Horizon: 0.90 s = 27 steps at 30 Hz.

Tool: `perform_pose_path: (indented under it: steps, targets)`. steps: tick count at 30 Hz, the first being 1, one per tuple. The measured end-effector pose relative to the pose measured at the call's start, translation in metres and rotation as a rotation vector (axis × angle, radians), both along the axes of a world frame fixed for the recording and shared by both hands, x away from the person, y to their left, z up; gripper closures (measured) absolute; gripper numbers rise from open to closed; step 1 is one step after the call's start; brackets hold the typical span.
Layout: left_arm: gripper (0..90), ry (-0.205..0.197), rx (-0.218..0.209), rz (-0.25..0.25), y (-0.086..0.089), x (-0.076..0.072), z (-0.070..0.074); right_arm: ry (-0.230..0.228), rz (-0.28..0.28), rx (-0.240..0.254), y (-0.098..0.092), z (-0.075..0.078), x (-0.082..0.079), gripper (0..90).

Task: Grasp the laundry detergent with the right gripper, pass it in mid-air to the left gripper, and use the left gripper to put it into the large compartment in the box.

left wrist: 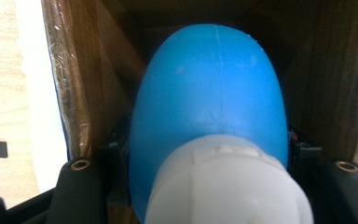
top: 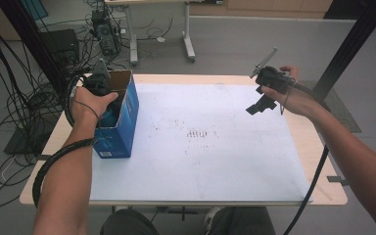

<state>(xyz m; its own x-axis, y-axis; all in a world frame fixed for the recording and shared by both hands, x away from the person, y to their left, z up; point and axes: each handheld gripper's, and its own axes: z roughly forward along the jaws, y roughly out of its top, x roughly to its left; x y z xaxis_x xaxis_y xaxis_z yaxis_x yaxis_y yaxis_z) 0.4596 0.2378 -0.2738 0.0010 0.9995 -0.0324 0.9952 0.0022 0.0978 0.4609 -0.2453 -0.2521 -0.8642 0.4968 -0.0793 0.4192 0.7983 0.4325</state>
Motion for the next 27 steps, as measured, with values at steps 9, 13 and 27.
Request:
perform_pose_path:
  steps: [9, 13, 27]
  targets:
    - [36.6, -0.002, -0.001, -0.001, 0.0002, -0.0003, 0.0000, -0.001, -0.002, 0.000, 0.0006, 0.0012, -0.0007, 5.5]
    - [36.6, -0.003, 0.000, -0.001, -0.0001, -0.0005, 0.0000, -0.004, 0.000, -0.001, 0.0004, 0.0021, -0.0009, 5.5]
    - [36.6, -0.006, 0.003, -0.003, -0.0007, -0.0004, -0.0001, -0.009, 0.001, 0.001, -0.0012, 0.0038, -0.0011, 5.5]
